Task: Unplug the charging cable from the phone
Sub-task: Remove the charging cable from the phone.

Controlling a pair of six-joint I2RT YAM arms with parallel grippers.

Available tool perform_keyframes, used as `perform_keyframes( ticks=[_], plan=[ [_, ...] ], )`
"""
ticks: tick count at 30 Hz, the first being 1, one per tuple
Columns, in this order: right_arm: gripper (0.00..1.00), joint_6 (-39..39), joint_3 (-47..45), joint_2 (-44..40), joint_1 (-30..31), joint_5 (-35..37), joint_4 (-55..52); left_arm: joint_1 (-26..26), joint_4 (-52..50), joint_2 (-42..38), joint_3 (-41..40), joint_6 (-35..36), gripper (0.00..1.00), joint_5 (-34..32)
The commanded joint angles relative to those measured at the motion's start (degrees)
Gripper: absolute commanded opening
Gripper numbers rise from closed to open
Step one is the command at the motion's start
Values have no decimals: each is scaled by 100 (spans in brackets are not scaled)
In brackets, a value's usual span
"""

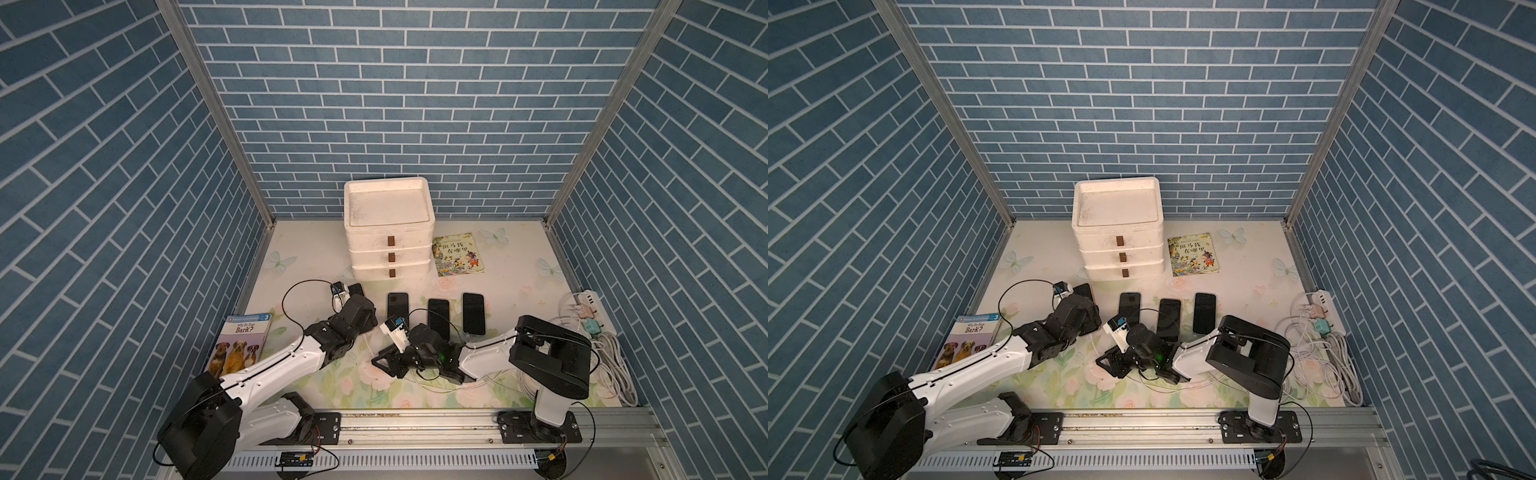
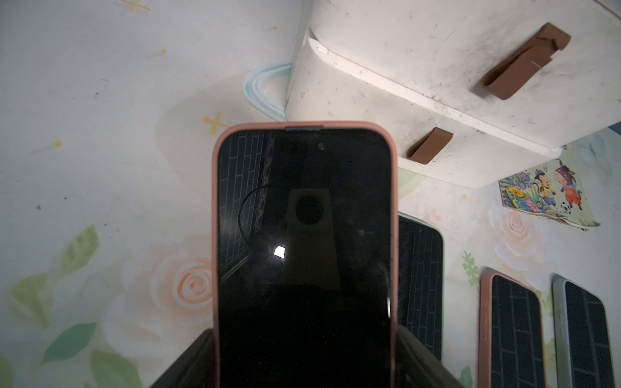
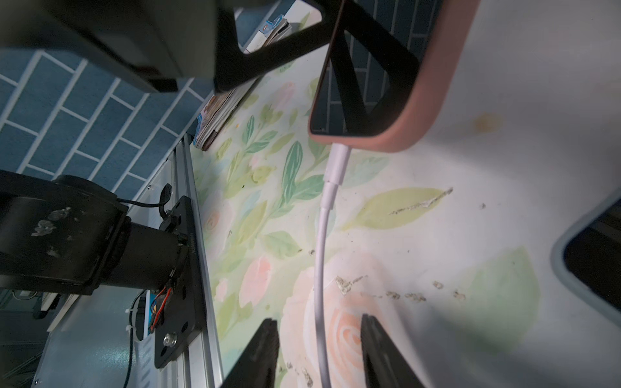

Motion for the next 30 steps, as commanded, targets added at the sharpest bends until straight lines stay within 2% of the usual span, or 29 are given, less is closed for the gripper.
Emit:
perform_keyframes(
  ticks=[1,11,24,30],
  plan=[
    [46,-109,179,8,24,-5,-54,-17,274,-124,-37,-36,0,-170],
    [45,-101,217,68,-7,-58,-37,-33,390,-97,-91,-106,0,-133],
    [35,-84,360,116,-66,-73,-58,-44,450,-122,-110,-128,0,-113],
    [35,-75,432,178,-94,-39,-92,-67,451,-148,-116,-140,0,-114]
  ],
)
